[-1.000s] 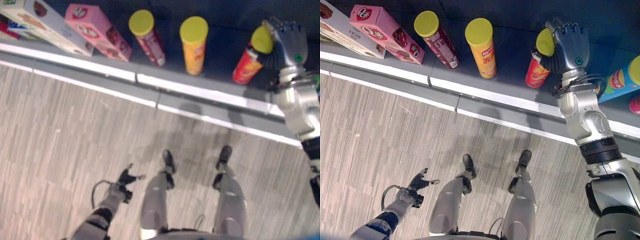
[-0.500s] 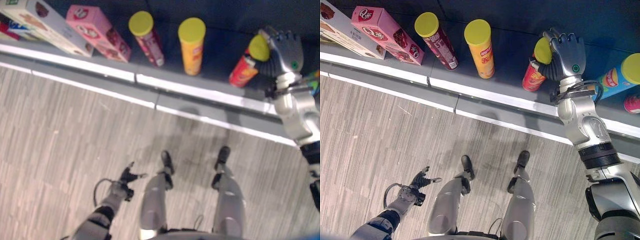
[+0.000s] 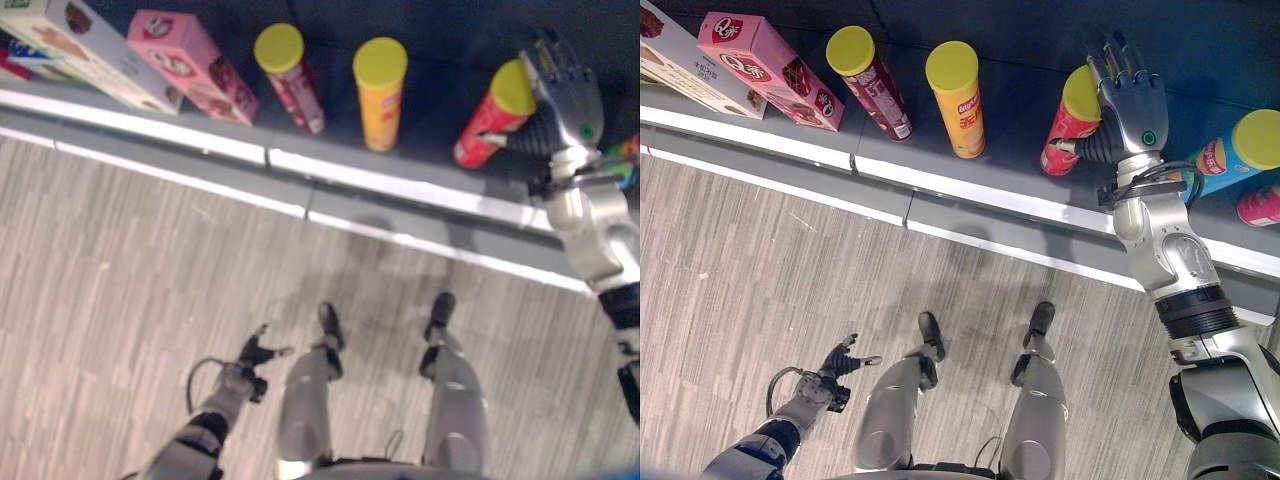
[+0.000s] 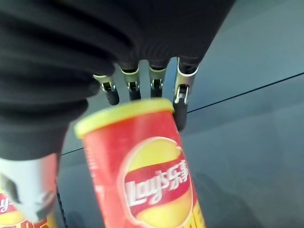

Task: Put the goods on the table back onto the shelves and tidy them up.

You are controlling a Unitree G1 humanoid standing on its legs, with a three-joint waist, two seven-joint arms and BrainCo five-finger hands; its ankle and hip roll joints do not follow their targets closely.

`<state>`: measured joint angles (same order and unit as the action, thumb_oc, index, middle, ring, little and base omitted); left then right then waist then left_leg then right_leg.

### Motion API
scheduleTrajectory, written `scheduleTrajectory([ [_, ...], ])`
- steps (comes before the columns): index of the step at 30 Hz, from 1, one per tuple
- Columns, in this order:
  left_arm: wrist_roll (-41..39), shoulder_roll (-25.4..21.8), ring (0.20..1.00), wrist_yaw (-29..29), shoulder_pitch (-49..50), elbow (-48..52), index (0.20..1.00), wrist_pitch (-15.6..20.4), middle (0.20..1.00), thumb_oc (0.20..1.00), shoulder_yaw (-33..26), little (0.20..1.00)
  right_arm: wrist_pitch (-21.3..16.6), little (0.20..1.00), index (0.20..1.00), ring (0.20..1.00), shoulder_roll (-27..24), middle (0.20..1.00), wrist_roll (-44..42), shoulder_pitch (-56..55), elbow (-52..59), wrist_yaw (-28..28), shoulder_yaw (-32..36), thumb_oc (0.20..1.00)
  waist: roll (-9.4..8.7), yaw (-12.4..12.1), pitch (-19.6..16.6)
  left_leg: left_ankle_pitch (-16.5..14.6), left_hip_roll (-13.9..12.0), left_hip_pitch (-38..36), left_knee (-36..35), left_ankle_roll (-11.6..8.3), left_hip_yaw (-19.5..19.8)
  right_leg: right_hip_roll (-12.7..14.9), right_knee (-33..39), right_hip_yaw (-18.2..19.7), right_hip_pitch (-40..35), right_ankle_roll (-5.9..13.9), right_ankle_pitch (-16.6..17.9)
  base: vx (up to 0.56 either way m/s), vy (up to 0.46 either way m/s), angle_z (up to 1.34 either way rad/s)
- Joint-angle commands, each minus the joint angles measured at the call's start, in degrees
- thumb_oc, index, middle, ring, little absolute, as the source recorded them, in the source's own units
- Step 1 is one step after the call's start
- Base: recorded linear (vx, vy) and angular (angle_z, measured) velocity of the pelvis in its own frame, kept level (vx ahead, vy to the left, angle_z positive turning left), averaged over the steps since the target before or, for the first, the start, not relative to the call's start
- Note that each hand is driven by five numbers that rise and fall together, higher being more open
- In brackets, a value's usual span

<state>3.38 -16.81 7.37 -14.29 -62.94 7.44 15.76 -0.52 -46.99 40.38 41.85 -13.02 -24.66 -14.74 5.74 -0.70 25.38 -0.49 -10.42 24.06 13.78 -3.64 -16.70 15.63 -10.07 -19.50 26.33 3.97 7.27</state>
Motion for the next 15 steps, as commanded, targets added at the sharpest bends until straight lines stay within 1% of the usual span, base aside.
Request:
scheduleTrajectory([
  [1,-0.3,-0.8,1.0,0.9,1.2,-2.8,1.0,0.1,1.0,1.0,2.6,1.0,-1.2,1.0,1.0,1.0,1.0,1.0,-0.9,-2.6,2.5,-1.5,1.8,1.0,-0.64,-1.0,-5.7,-2.9,-5.3,-0.7,1.3,-5.36,0.3,4.9,-7.7,2.7,1.0,6.8,-6.8,0.0,0.0,0.0],
  [8,-0.1,-0.1,1.0,0.9,1.8,-3.3,1.0,-0.1,1.0,1.0,2.6,1.0,-2.6,1.0,1.0,1.0,0.8,1.0,-1.3,-7.1,6.3,-1.5,3.3,1.0,-2.14,-0.4,-7.9,-2.5,-5.4,-4.5,-1.0,-5.58,-0.2,3.9,-4.8,2.2,-2.9,6.9,-6.4,0.04,0.005,-0.01],
  [9,-0.1,-0.1,1.0,0.9,1.8,-3.3,1.0,-0.1,1.0,1.0,2.6,1.0,-2.6,1.0,1.0,1.0,0.8,1.0,-1.3,-7.1,6.4,-1.5,3.4,1.0,-2.11,-0.4,-7.9,-2.6,-5.4,-4.6,-1.0,-5.62,-0.2,3.8,-4.9,2.2,-3.0,6.93,-6.5,0.0,0.0,0.0],
  [10,0.0,0.0,1.0,0.8,1.9,-3.4,1.0,-0.2,1.0,1.0,2.6,1.0,-2.9,1.0,1.0,1.0,0.7,1.0,-1.5,-8.1,7.3,-1.6,4.0,1.0,-2.62,-0.2,-8.1,-1.3,-5.2,-4.7,-1.5,-5.13,-0.8,3.8,-3.8,1.6,-3.3,6.28,-5.4,-0.01,-0.015,-0.06],
  [11,-0.1,0.5,1.0,0.9,2.2,-3.6,1.0,-0.2,1.0,1.0,2.0,1.0,-3.6,1.0,1.0,1.0,1.1,1.0,-2.3,-11.2,9.8,-2.2,6.3,1.0,-3.33,0.3,-9.1,-0.7,-5.1,-6.3,-3.0,-5.36,-1.0,3.0,-1.7,1.4,-5.4,6.39,-5.1,0.01,-0.018,-0.05],
  [15,-0.2,1.7,1.0,0.8,2.9,-4.3,1.0,-0.3,1.0,1.0,0.9,1.0,-5.9,1.0,1.0,1.0,2.4,1.0,-4.9,-19.8,16.8,-1.5,11.6,1.0,-4.67,1.7,-11.3,1.1,-4.5,-11.2,-7.3,-5.67,-1.9,1.2,3.6,0.8,-10.8,6.63,-3.8,0.1,0.004,-0.08],
])
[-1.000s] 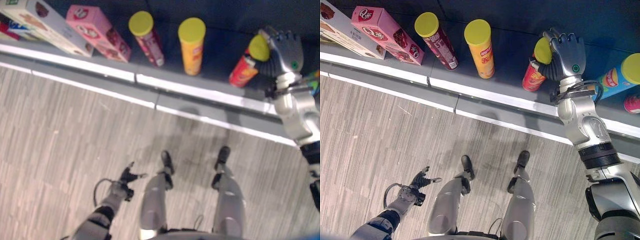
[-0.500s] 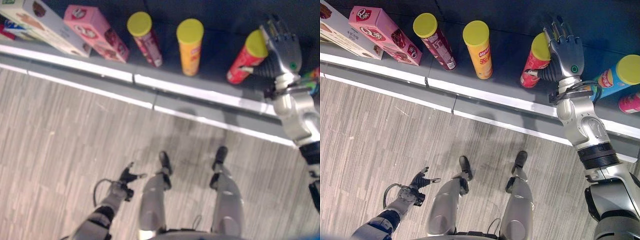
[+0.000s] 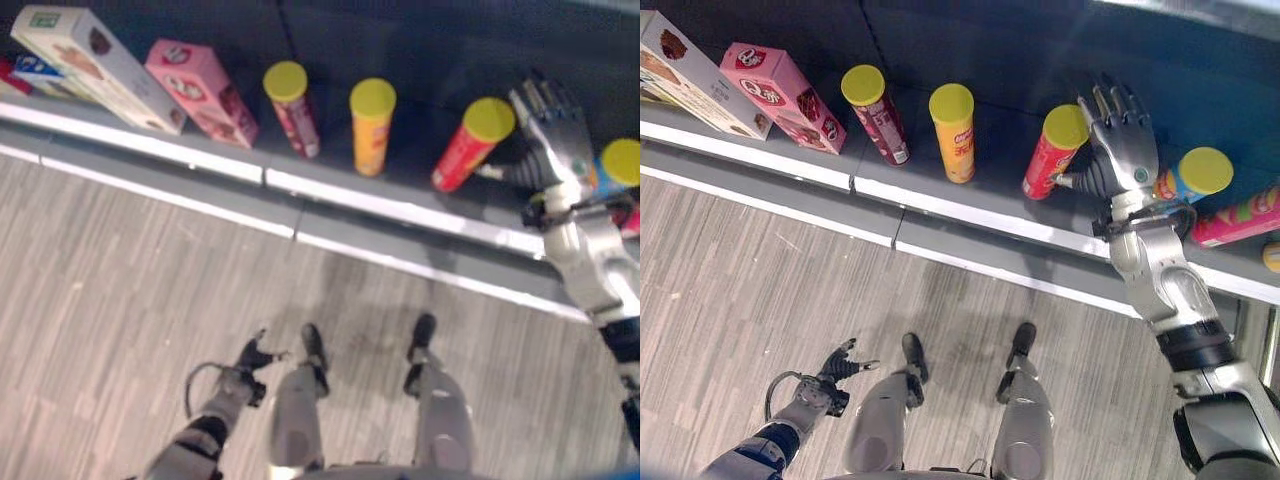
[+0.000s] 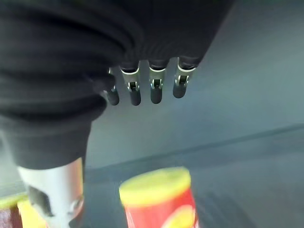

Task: Put the goods on the table back onto the shelves and tidy them up.

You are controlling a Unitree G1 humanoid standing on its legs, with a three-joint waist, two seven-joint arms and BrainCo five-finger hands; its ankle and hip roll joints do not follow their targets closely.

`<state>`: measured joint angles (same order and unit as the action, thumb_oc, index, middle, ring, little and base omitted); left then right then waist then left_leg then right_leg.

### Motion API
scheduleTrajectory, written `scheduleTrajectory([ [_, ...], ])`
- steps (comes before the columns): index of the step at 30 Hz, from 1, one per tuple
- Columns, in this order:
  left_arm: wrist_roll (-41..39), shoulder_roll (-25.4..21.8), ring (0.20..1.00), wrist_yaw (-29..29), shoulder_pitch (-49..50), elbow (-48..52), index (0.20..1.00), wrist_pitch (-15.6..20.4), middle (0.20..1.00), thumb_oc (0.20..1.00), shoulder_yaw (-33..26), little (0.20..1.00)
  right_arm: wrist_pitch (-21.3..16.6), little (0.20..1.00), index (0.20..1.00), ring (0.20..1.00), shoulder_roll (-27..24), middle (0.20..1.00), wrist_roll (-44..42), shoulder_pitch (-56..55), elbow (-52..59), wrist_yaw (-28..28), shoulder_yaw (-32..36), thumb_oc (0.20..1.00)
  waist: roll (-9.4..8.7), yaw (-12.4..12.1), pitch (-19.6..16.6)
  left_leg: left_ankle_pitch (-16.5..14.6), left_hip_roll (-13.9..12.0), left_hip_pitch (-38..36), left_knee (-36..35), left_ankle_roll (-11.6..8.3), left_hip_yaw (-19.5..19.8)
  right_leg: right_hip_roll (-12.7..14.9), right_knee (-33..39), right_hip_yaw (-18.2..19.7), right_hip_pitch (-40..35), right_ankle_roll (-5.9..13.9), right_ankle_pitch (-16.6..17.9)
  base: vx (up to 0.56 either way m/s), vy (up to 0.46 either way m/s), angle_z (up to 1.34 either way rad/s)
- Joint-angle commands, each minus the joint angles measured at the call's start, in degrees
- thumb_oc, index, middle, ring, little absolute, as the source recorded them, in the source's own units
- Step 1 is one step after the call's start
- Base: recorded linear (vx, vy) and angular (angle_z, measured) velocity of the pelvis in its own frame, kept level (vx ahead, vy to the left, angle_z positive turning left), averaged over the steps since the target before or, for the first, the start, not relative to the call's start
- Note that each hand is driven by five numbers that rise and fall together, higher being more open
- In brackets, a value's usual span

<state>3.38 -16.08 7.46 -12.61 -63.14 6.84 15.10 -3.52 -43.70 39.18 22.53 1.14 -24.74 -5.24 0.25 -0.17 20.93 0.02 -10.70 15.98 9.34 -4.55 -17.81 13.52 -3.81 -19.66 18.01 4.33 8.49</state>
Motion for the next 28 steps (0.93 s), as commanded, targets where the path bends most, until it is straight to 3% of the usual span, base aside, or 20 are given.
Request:
scheduleTrajectory([
  [1,-0.2,1.3,1.0,0.6,1.9,-4.5,1.0,0.2,1.0,1.0,0.6,1.0,-5.7,1.0,1.0,1.0,-0.3,1.0,-8.1,-5.9,7.2,1.5,3.8,1.0,0.18,2.0,-7.9,1.8,-3.9,-5.4,-5.3,-4.83,-1.5,2.5,-0.7,0.7,-4.4,6.42,-4.2,0.1,0.025,-0.12],
  [2,-0.2,1.3,1.0,0.6,1.9,-4.5,1.0,0.2,1.0,1.0,0.7,1.0,-5.6,1.0,1.0,1.0,-0.3,1.0,-8.2,-6.4,7.5,1.7,4.1,1.0,0.17,1.9,-7.9,2.0,-3.9,-5.7,-5.6,-4.84,-1.6,2.4,-0.5,0.7,-4.6,6.43,-4.1,0.09,0.026,-0.08],
  [3,0.5,1.4,1.0,0.2,2.3,-4.7,1.0,0.1,1.0,1.0,0.2,1.0,-7.6,1.0,1.0,1.0,-0.3,1.0,-12.1,-9.6,9.7,6.3,4.1,1.0,-0.22,2.3,-8.7,2.5,-3.7,-6.9,-6.9,-4.88,-2.0,2.1,0.7,0.3,-5.7,6.48,-3.6,0.06,0.018,-0.03],
  [6,1.8,1.3,1.0,-1.5,3.0,-5.7,1.0,0.2,1.0,1.0,-1.3,1.0,-12.7,1.0,1.0,1.0,1.8,1.0,-29.9,-19.2,14.2,20.3,3.9,1.0,-0.94,3.4,-10.5,3.6,-3.0,-9.8,-9.6,-5.08,-3.4,1.6,3.0,-0.2,-8.1,6.72,-2.6,0.09,0.052,-0.15],
  [7,2.5,1.1,1.0,-2.7,4.2,-6.0,1.0,0.5,1.0,1.0,-2.2,1.0,-13.4,1.0,1.0,1.0,4.9,1.0,-40.8,-26.3,12.6,27.8,3.5,1.0,-1.11,4.2,-11.4,3.9,-2.6,-11.5,-10.9,-5.24,-4.4,1.6,4.2,-0.5,-9.4,6.99,-2.1,0.09,0.096,-0.13],
  [8,2.2,1.0,1.0,-3.2,5.0,-5.7,1.0,0.7,1.0,1.0,-2.5,1.0,-12.8,1.0,1.0,1.0,6.8,1.0,-47.1,-28.9,9.9,31.8,2.5,1.0,-1.25,4.5,-11.8,4.0,-2.4,-12.1,-11.1,-5.24,-5.0,1.6,4.4,-0.3,-9.8,7.09,-2.0,0.08,0.099,-0.12],
  [11,1.5,0.8,1.0,-5.2,6.0,-4.0,1.0,1.7,1.0,1.0,-2.6,1.0,-9.7,1.0,1.0,1.0,10.0,1.0,-54.4,-32.0,-1.2,38.5,-2.7,1.0,-1.59,4.7,-12.6,3.7,-1.9,-13.5,-11.4,-5.18,-5.4,1.8,4.0,-0.2,-10.7,7.05,-2.5,0.04,0.056,-0.23],
  [12,0.8,1.5,1.0,-6.6,6.6,-3.1,1.0,2.1,1.0,1.0,-1.7,1.0,-8.5,1.0,1.0,1.0,11.6,1.0,-52.9,-32.9,-9.7,39.0,-5.1,1.0,-1.76,4.7,-12.9,3.5,-1.7,-14.5,-11.7,-5.14,-5.5,1.9,4.1,-0.3,-11.6,7.1,-2.7,0.03,0.042,-0.06],
  [13,0.8,1.5,1.0,-6.6,6.6,-3.1,1.0,2.1,1.0,1.0,-1.7,1.0,-8.6,1.0,1.0,1.0,11.7,1.0,-52.9,-32.9,-9.8,39.0,-5.1,1.0,-1.79,4.7,-12.9,3.5,-1.7,-14.5,-11.7,-5.14,-5.5,1.9,4.1,-0.3,-11.7,7.1,-2.7,0.05,0.034,-0.01],
  [16,-2.9,3.5,1.0,-7.5,6.8,-2.1,1.0,2.8,1.0,1.0,0.5,1.0,-7.3,1.0,1.0,1.0,19.7,1.0,-53.9,-29.5,-34.0,34.2,-6.3,1.0,-1.99,4.9,-13.3,2.7,-1.3,-15.7,-11.4,-4.67,-5.8,2.1,3.8,0.1,-12.3,7.17,-2.8,0.05,0.018,0.01],
  [17,-2.9,3.5,1.0,-7.5,6.8,-2.1,1.0,2.8,1.0,1.0,0.5,1.0,-7.4,1.0,1.0,1.0,19.8,1.0,-53.9,-29.3,-34.1,34.2,-6.3,1.0,-2.04,4.9,-13.2,2.7,-1.3,-15.8,-11.4,-4.66,-5.8,2.1,3.8,0.1,-12.3,7.17,-2.8,0.05,0.024,-0.13],
  [18,-6.5,4.4,1.0,-7.5,6.3,-1.8,1.0,2.9,1.0,1.0,1.5,1.0,-6.6,1.0,1.0,1.0,24.7,1.0,-56.0,-27.3,-47.2,31.2,-4.2,1.0,-2.03,5.1,-13.6,2.3,-1.1,-16.5,-11.5,-4.28,-6.1,2.3,3.7,0.5,-12.6,7.29,-2.7,0.06,0.029,-0.2],
  [21,-10.3,4.9,1.0,-8.7,4.8,-1.9,1.0,3.2,1.0,1.0,2.5,1.0,-4.8,1.0,1.0,1.0,28.7,1.0,-57.7,-23.8,-64.3,28.0,-1.4,1.0,-1.58,5.2,-14.0,1.8,-0.7,-17.8,-11.7,-3.97,-6.8,2.4,3.5,0.9,-13.3,7.29,-2.9,0.08,0.036,-0.17],
  [24,-11.6,4.6,1.0,-10.0,4.4,-1.7,1.0,3.2,1.0,1.0,3.5,1.0,-3.4,1.0,1.0,1.0,29.4,1.0,-55.0,-22.8,-70.1,27.5,-1.5,1.0,-1.3,5.0,-14.8,1.4,-0.4,-18.9,-11.8,-3.77,-6.8,2.4,3.7,0.7,-14.3,7.32,-2.9,0.06,0.017,-0.02],
  [28,-11.7,4.0,1.0,-10.4,4.6,-0.9,1.0,3.3,1.0,1.0,3.8,1.0,-3.2,1.0,1.0,1.0,28.8,1.0,-53.4,-23.2,-68.3,27.7,-2.0,1.0,-1.27,4.7,-15.2,1.2,-0.3,-19.7,-12.0,-3.66,-6.7,2.7,3.7,0.5,-15.3,7.38,-3.1,0.03,0.005,0.02],
])
